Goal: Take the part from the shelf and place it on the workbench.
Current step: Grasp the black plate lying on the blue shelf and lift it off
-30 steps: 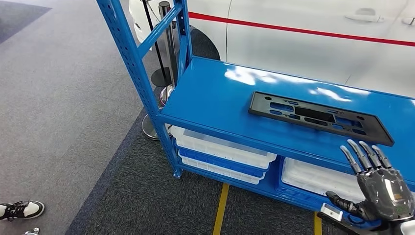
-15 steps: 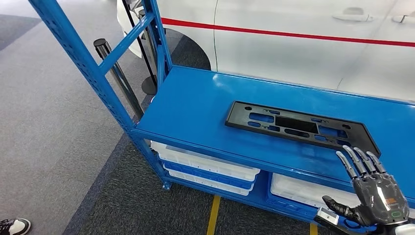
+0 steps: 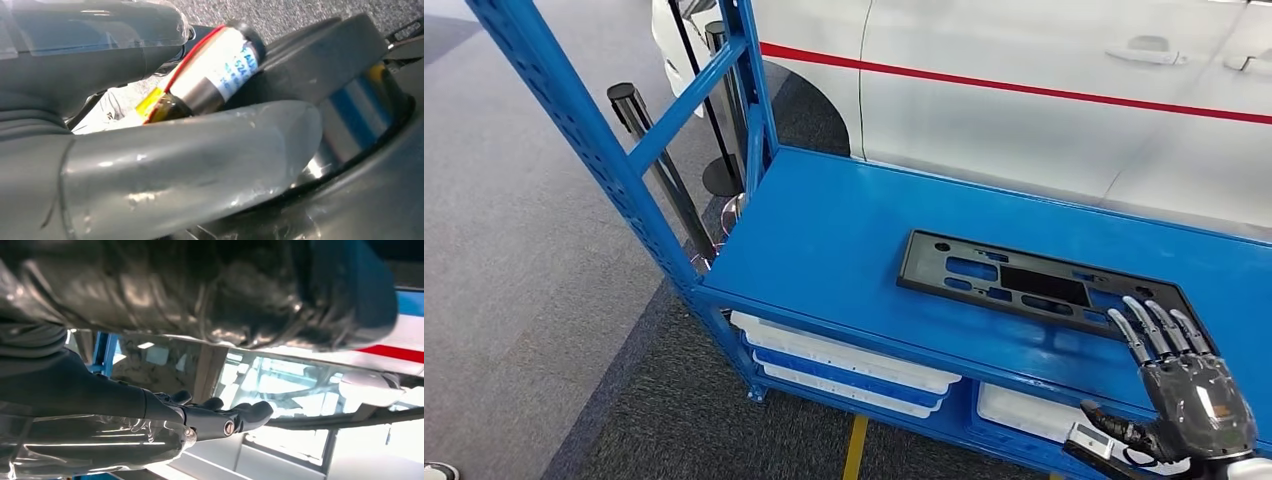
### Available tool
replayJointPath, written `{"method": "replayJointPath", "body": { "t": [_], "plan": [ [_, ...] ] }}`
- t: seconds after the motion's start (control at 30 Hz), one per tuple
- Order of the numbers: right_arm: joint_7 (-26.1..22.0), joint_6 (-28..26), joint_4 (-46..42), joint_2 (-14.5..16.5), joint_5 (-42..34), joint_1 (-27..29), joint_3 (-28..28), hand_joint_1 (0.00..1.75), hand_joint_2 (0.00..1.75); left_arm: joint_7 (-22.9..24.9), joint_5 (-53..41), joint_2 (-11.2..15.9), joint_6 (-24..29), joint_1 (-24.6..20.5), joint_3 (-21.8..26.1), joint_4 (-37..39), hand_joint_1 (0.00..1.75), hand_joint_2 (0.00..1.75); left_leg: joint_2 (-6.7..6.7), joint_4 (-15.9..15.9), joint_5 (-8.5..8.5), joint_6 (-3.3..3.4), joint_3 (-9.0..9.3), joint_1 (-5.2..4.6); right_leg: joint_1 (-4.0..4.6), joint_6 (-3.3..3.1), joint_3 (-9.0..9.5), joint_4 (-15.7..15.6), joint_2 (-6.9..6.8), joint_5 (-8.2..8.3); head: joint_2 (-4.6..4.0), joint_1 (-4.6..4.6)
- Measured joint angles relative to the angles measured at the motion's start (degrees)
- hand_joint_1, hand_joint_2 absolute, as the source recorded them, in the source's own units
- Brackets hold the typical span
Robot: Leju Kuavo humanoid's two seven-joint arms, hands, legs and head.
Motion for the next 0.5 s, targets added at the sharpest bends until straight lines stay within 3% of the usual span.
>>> {"method": "replayJointPath", "body": {
  "t": [0.03,0.07,0.1,0.17,0.2,0.27,0.33,0.4,0.5],
  "plan": [
    [0.0,0.3,0.0,0.4,0.0,0.0,0.0,0.00,0.00,0.0,0.0,-0.1,0.0,0.0,-0.1,0.0,0.00,0.00,-0.03,0.2,-0.31,0.02,0.15,-0.04,0.02,0.10,-2.15,3.2,0.00,-0.64,0.00,0.01],
    [0.0,0.6,0.1,0.9,-0.1,0.0,0.1,0.00,0.00,-0.1,0.0,-0.2,0.1,0.0,-0.2,0.0,0.00,0.00,-0.09,0.4,-0.68,0.03,0.32,-0.08,0.03,0.20,-3.64,4.9,0.00,-0.29,0.00,0.00],
    [-0.1,0.9,0.2,1.4,-0.2,-0.2,0.1,0.00,0.00,-0.1,0.0,-0.3,0.1,0.0,-0.4,0.0,0.00,0.00,-0.16,0.7,-1.09,-0.01,0.52,-0.11,0.03,0.25,-4.02,4.4,-0.01,1.22,0.00,0.00],
    [-0.3,1.7,0.5,2.8,-0.8,-1.4,0.4,0.00,0.00,-0.2,0.0,-0.3,0.2,0.0,-0.6,0.0,0.00,0.00,-0.25,1.5,-2.08,-0.25,0.97,-0.13,0.06,0.13,-1.98,-1.7,-0.01,5.79,0.00,0.00],
    [-0.6,2.2,0.8,3.6,-1.2,-2.4,0.8,0.00,0.00,-0.3,0.0,-0.3,0.2,-0.1,-0.7,0.0,0.00,0.00,-0.24,2.0,-2.60,-0.49,1.02,-0.22,0.19,-0.04,-0.68,-5.0,0.02,7.29,0.00,0.01],
    [-1.0,3.0,1.4,5.5,-1.9,-4.2,1.6,0.00,0.87,-0.4,-0.2,-0.4,0.3,-0.2,-0.8,0.0,0.00,0.00,-0.24,2.6,-3.15,-1.05,0.71,-0.34,0.44,-0.51,0.46,-8.0,0.05,7.92,-0.01,-0.03],
    [-1.1,3.6,2.0,7.1,-2.3,-5.8,2.5,0.00,1.75,-0.4,-0.5,-0.4,0.4,-0.3,-0.9,0.0,0.00,0.00,-0.25,2.7,-3.23,-1.48,0.50,-0.39,0.43,-0.94,0.37,-8.2,0.08,7.89,-0.01,-0.08],
    [-1.0,4.4,2.8,9.1,-2.7,-7.7,3.7,0.00,1.75,-0.5,-0.7,-0.4,0.4,-0.3,-1.0,0.0,0.00,0.00,-0.27,3.9,-4.15,-2.17,0.16,-0.33,0.09,-1.49,0.66,-8.7,0.05,7.99,-0.01,-0.12],
    [-0.4,6.6,5.1,12.6,-3.2,-11.2,6.1,0.00,1.75,-0.7,-0.7,-0.4,0.6,-0.6,-1.1,0.0,0.00,0.00,-0.28,12.9,-8.58,-3.43,-4.13,0.15,-0.30,-2.00,1.06,-9.1,-0.06,8.04,0.00,-0.22]
  ]
}}
